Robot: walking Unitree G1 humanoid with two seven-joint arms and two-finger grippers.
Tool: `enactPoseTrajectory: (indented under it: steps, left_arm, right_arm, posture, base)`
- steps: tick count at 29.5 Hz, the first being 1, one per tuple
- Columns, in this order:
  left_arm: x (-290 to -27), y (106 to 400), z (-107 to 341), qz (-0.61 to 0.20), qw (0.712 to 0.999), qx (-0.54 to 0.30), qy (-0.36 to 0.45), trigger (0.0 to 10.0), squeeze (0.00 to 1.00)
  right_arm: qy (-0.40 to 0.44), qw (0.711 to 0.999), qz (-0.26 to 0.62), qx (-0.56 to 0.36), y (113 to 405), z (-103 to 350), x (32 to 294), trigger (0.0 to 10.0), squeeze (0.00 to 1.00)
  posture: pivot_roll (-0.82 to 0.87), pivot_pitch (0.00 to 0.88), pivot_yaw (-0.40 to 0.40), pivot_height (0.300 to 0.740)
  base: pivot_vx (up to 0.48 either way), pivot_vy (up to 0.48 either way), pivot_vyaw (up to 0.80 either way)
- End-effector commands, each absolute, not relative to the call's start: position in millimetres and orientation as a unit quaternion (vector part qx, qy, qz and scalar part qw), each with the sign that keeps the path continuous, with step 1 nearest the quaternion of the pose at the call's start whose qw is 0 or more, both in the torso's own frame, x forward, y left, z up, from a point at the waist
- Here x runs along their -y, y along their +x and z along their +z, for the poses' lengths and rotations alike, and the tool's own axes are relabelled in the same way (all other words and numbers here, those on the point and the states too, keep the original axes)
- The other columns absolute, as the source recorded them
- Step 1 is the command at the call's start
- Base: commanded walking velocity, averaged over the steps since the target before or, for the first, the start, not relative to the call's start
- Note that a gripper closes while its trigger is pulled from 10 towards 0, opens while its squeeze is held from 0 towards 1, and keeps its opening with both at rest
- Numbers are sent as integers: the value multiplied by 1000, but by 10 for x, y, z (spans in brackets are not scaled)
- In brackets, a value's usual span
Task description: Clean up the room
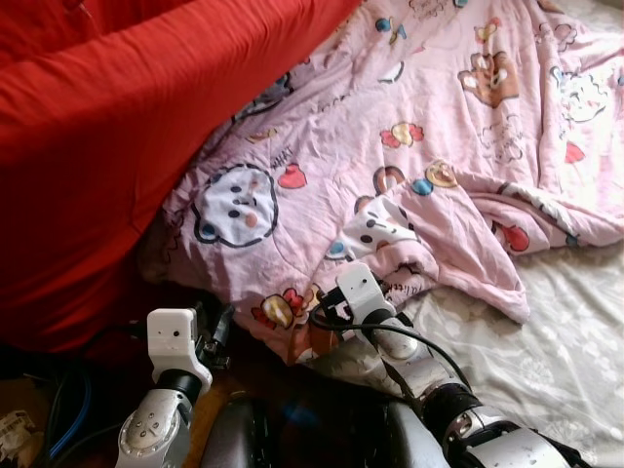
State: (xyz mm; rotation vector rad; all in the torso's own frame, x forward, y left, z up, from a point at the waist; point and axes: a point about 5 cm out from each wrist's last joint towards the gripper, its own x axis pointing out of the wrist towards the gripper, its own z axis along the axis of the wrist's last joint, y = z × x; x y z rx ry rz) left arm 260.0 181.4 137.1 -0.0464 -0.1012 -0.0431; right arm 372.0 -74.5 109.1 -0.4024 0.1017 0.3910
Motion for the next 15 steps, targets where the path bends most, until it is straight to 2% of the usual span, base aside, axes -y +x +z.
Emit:
enactPoseTrajectory:
  steps: [1,13,15]
  left_arm:
    - [-1805,2513,1340,-15,999,37,-26,10000,0]
    - [-1838,2376,1439,3,999,34,-23,10000,0]
    - [-1839,2341,1443,6,999,32,-23,10000,0]
  right_arm:
    - [-203,956,200,-69,3680,1001,730,10000,0]
    - [-224,955,180,-70,3719,1035,764,10000,0]
    - [-154,974,129,-104,3738,1001,887,10000,0]
  posture:
    - [238,597,-47,622]
    - [264,640,-55,622]
    - [261,645,-57,622]
  base:
    - [0,0,0]
    - [0,0,0]
    - [0,0,0]
